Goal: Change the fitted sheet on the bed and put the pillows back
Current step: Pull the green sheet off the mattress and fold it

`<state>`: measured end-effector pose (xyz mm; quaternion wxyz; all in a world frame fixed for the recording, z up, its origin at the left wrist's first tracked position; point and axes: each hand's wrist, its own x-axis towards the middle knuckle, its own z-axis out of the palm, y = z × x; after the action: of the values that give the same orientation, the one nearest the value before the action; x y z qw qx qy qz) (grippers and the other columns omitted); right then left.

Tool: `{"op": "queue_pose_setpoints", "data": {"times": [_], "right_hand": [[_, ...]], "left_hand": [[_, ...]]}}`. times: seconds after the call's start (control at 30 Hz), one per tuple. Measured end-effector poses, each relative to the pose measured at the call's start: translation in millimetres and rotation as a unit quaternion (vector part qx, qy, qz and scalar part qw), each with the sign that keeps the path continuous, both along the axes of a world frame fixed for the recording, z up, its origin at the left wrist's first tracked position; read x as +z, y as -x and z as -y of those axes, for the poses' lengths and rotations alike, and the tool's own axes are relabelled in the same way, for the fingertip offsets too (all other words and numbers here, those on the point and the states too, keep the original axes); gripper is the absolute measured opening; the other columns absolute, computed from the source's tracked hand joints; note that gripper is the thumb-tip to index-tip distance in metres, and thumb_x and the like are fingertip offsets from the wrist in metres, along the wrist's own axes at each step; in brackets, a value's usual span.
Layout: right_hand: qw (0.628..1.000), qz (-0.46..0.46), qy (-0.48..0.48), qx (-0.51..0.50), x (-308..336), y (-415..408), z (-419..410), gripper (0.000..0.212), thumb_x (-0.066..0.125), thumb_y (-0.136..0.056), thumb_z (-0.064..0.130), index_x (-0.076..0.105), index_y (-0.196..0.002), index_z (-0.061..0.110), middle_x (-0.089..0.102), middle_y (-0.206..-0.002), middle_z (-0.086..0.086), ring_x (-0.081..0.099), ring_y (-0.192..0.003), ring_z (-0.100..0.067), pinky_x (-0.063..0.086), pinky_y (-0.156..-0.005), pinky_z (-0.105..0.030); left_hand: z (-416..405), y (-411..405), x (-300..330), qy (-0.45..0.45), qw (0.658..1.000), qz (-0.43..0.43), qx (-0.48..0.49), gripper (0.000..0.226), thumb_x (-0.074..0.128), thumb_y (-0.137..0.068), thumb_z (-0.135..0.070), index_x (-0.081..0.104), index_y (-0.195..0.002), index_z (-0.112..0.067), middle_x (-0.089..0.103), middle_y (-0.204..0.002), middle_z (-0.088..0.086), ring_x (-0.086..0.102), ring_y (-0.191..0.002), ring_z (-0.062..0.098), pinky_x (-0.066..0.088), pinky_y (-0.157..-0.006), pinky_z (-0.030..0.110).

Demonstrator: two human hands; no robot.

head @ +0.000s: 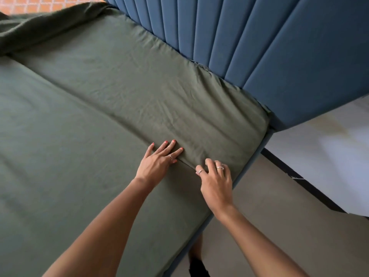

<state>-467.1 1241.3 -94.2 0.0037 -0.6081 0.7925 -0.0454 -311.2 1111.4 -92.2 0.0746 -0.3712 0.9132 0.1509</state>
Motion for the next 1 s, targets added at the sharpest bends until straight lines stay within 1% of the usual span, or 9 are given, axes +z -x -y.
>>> {"op": "queue_pose_setpoints", "data": {"times": [0.13,0.2,0.27,0.33,0.5,0.6,0.73,0.83,1.0], "right_hand": [[0.994,0.099,0.034,-0.04,16,-5,3,0.021,0.079,-0.073,0.009,0.066,-0.084,0.022,0.065,-0.089,0.003,0.062,-0.085,-0.024,0.051,-0.067,-0.033],[0.982,0.158,0.05,-0.091,31,-11,5,0.021,0.08,-0.072,0.009,0.062,-0.075,0.02,0.063,-0.071,0.006,0.063,-0.068,-0.021,0.043,-0.049,-0.023],[0.97,0.194,0.072,-0.13,44,-17,2,0.022,0.078,-0.075,0.008,0.059,-0.072,0.019,0.061,-0.061,0.004,0.061,-0.056,-0.024,0.033,-0.042,-0.021],[0.962,0.22,0.091,-0.136,50,-18,-3,0.02,0.072,-0.08,0.009,0.056,-0.072,0.017,0.062,-0.061,0.0,0.061,-0.056,-0.029,0.036,-0.041,-0.026],[0.963,0.219,0.111,-0.109,63,-19,-10,0.019,0.067,-0.083,0.008,0.054,-0.071,0.015,0.065,-0.067,-0.001,0.061,-0.063,-0.03,0.039,-0.05,-0.035],[0.966,0.201,0.127,-0.103,77,-30,-14,0.024,0.067,-0.083,0.003,0.051,-0.069,0.013,0.062,-0.063,-0.004,0.055,-0.06,-0.025,0.031,-0.052,-0.031],[0.969,0.193,0.13,-0.08,99,-46,-18,0.027,0.069,-0.081,-0.002,0.049,-0.068,0.011,0.056,-0.058,-0.005,0.047,-0.069,-0.024,0.021,-0.052,-0.023],[0.973,0.191,0.118,-0.053,109,-76,-22,0.028,0.065,-0.084,0.007,0.044,-0.07,0.019,0.052,-0.058,-0.001,0.047,-0.061,-0.022,0.028,-0.051,-0.029],[0.979,0.189,0.075,-0.011,117,-169,-37,0.014,0.062,-0.08,0.026,0.048,-0.079,0.023,0.062,-0.065,0.0,0.062,-0.061,-0.023,0.038,-0.049,-0.035]], "left_hand": [[-3,4,-4,0.017,0.999,-0.036,0.013,0.057,0.05,-0.087,-0.001,0.051,-0.138,-0.027,0.049,-0.144,-0.002,0.048,-0.131,0.019,0.033,-0.11,0.045],[-4,4,0,0.026,0.997,-0.067,-0.006,0.045,0.046,-0.088,-0.013,0.06,-0.129,-0.023,0.06,-0.133,0.0,0.06,-0.119,0.019,0.046,-0.098,0.042],[-6,-2,4,0.004,0.997,-0.078,-0.017,0.047,0.036,-0.093,-0.039,0.06,-0.13,-0.022,0.06,-0.132,-0.001,0.06,-0.118,0.017,0.049,-0.094,0.041],[-9,-11,5,-0.003,0.995,-0.093,-0.046,0.054,0.033,-0.092,-0.049,0.057,-0.133,-0.023,0.057,-0.136,-0.002,0.056,-0.123,0.016,0.047,-0.097,0.042],[-10,-21,21,0.043,0.985,-0.163,-0.042,0.047,0.035,-0.078,-0.014,0.073,-0.106,-0.019,0.072,-0.111,-0.003,0.069,-0.101,0.015,0.053,-0.087,0.043],[-11,-31,49,0.042,0.978,-0.205,-0.013,0.049,0.034,-0.075,-0.009,0.073,-0.103,-0.017,0.073,-0.105,-0.001,0.071,-0.093,0.02,0.058,-0.079,0.04],[-12,-62,85,0.024,0.98,-0.196,-0.016,0.045,0.031,-0.077,-0.014,0.068,-0.102,-0.016,0.071,-0.086,0.006,0.065,-0.07,0.037,0.051,-0.051,0.037],[-29,-109,94,0.04,0.972,-0.232,-0.027,0.03,0.039,-0.076,-0.014,0.065,-0.09,-0.017,0.064,-0.066,0.001,0.058,-0.053,0.033,0.039,-0.036,0.027],[-81,-228,79,0.016,0.971,-0.239,-0.024,0.025,0.043,-0.081,-0.016,0.053,-0.101,-0.028,0.063,-0.071,-0.008,0.06,-0.054,0.02,0.038,-0.035,0.025]]}}
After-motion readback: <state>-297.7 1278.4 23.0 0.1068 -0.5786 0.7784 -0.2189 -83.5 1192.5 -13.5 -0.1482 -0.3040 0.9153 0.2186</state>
